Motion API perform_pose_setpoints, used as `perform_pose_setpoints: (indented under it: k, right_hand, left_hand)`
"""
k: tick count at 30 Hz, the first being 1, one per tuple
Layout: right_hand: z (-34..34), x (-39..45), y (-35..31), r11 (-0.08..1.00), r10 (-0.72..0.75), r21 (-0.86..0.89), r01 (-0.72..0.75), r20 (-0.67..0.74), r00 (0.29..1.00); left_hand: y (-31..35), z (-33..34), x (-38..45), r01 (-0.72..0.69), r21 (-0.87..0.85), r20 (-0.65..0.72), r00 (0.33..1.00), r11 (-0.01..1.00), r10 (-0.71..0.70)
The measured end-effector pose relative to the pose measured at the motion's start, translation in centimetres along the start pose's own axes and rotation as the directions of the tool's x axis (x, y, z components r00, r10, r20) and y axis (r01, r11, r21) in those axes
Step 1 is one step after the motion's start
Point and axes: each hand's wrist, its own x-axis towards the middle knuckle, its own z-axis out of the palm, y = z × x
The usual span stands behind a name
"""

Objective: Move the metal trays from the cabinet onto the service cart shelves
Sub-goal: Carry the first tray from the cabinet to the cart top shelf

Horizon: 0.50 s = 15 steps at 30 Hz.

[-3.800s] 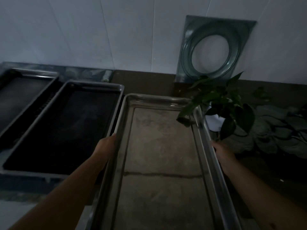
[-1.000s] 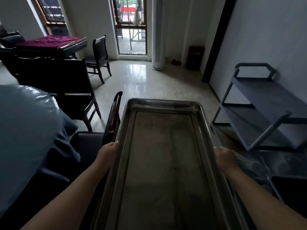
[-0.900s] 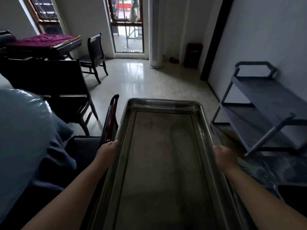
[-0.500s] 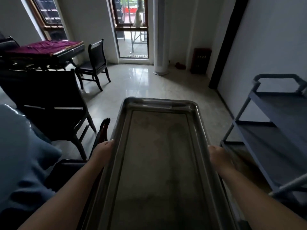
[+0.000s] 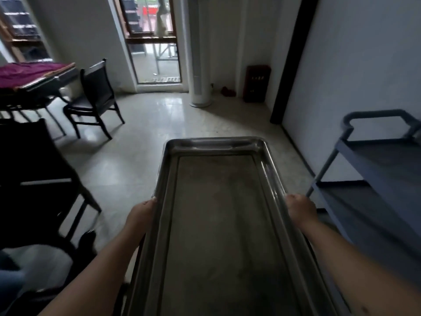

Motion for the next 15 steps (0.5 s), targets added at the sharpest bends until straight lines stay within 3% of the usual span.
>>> perform_pose_setpoints:
  k: [4, 8, 11, 15]
  right_hand:
    - [-1.7, 5.7, 1.2, 0.991, 0.128, 0.051, -0.122, -0.146, 0.981]
    - [-4.3, 8.7, 2.7, 0.955, 0.291, 0.129, -0.266, -0.258, 0.921]
    - [-6.6, 8.0, 4.6, 0.904, 0.425, 0.215, -0.369, -0.383, 0.820]
    - [-7.9, 3.1, 8.6, 0.783, 0.620, 0.346, -0.516, -0.490, 0.612]
  left_hand:
    - [7.0, 7.0, 8.5, -0.075, 0.084, 0.155, 0.986, 0.994, 0.061]
    - [14.9, 14.9, 15.2, -0.188, 0.124, 0.388, 0.913, 0.974, 0.127]
    - [20.3, 21.8, 17.4, -0.289, 0.122, 0.550, 0.816, 0.950, 0.178]
    - [23.0, 31.9, 16.8, -0.485, 0.179, 0.766, 0.615, 0.856, 0.188]
